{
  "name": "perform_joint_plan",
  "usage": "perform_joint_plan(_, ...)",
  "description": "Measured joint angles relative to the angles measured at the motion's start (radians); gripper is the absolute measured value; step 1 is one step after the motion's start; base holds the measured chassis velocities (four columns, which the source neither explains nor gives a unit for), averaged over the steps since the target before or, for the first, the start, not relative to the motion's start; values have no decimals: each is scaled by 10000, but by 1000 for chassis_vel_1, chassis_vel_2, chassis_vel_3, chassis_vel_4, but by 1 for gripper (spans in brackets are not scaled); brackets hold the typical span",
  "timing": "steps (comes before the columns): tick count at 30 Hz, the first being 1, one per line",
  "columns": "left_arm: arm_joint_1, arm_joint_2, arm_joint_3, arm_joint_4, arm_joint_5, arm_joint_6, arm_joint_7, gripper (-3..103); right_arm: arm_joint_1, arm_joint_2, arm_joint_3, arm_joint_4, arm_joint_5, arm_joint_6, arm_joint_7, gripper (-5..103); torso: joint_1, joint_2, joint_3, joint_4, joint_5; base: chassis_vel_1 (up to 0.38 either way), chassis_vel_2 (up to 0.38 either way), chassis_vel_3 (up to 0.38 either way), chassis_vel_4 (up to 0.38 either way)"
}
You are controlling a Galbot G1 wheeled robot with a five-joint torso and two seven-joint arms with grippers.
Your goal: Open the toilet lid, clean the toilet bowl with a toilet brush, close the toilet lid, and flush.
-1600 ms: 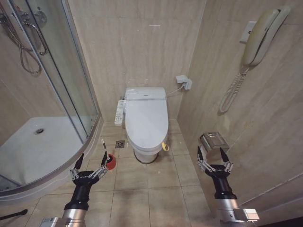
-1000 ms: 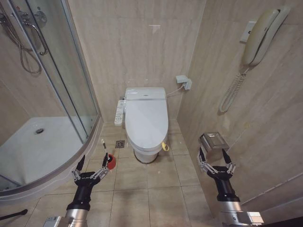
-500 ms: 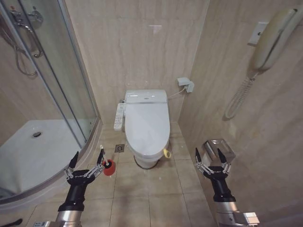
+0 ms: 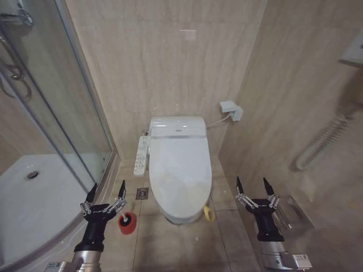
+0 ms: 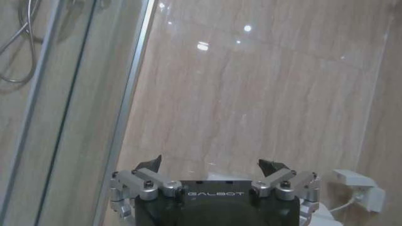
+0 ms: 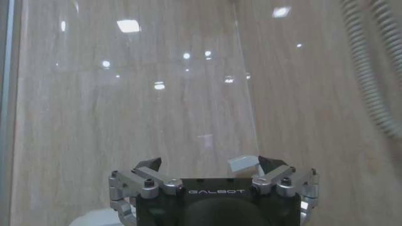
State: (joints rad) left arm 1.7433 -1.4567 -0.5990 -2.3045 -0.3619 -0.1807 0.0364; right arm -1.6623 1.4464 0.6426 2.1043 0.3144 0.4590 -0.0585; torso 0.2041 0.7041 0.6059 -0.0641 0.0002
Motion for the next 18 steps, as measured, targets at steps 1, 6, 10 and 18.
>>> perform_joint_plan(1, -6, 11, -4, 45, 2, 0, 1, 100, 35, -1, -20, -48, -5, 4, 13, 100, -1, 0, 0, 1, -3, -133, 102, 81, -103)
perform_joint_plan(6, -7, 59, -54, 110, -4, -1, 1, 100, 5, 51, -117, -138, -73, 243, 67, 100, -15, 3, -6, 3, -2, -11, 20, 1, -3)
perform_joint_plan(10, -18, 82, -76, 143, -23, -13, 2, 100, -155, 87, -183, -167, -217, 423, 185, 100, -19, 6, -8, -1, -2, 50, -82, -68, 50)
perform_joint_plan(18, -273, 134, -102, 403, -114, -18, 1, 100, -1127, -356, -625, -467, -1134, 990, 238, 100, -13, 5, -5, 1, -2, 11, -16, -11, 8)
